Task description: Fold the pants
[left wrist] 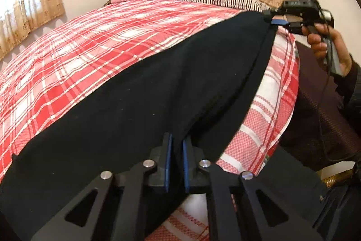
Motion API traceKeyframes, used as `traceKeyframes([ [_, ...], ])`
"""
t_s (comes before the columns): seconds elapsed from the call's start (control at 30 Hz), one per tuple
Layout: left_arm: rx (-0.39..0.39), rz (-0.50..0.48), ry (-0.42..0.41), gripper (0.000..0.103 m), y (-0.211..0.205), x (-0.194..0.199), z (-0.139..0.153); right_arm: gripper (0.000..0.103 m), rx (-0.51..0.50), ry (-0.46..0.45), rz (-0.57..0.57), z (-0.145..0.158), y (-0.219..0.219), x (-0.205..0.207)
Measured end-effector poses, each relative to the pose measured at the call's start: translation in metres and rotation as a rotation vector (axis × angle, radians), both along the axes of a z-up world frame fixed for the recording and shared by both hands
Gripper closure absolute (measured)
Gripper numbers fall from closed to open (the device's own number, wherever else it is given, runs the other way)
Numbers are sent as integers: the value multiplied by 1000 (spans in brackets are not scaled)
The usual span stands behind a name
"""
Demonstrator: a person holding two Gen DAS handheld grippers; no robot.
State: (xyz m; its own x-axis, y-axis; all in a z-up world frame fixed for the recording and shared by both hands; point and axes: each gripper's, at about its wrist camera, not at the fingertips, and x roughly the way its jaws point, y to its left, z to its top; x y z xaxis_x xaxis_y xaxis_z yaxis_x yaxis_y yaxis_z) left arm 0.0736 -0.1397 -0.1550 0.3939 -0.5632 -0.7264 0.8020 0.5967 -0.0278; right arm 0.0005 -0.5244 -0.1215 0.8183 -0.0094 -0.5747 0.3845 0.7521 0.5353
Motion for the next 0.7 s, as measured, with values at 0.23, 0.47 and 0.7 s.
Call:
traceKeyframes([
  [0.23, -68, -2, -7, 95, 7, 3, 11, 100, -25, -29, 14, 10, -1, -10],
  [0.47, -90, -19, -6, 95, 13, -3, 8, 100, -24, -16, 7, 9, -4, -23],
  [0.7, -50, -39, 31, 94, 9, -2, -15, 99, 58, 35, -17, -16, -20, -22],
])
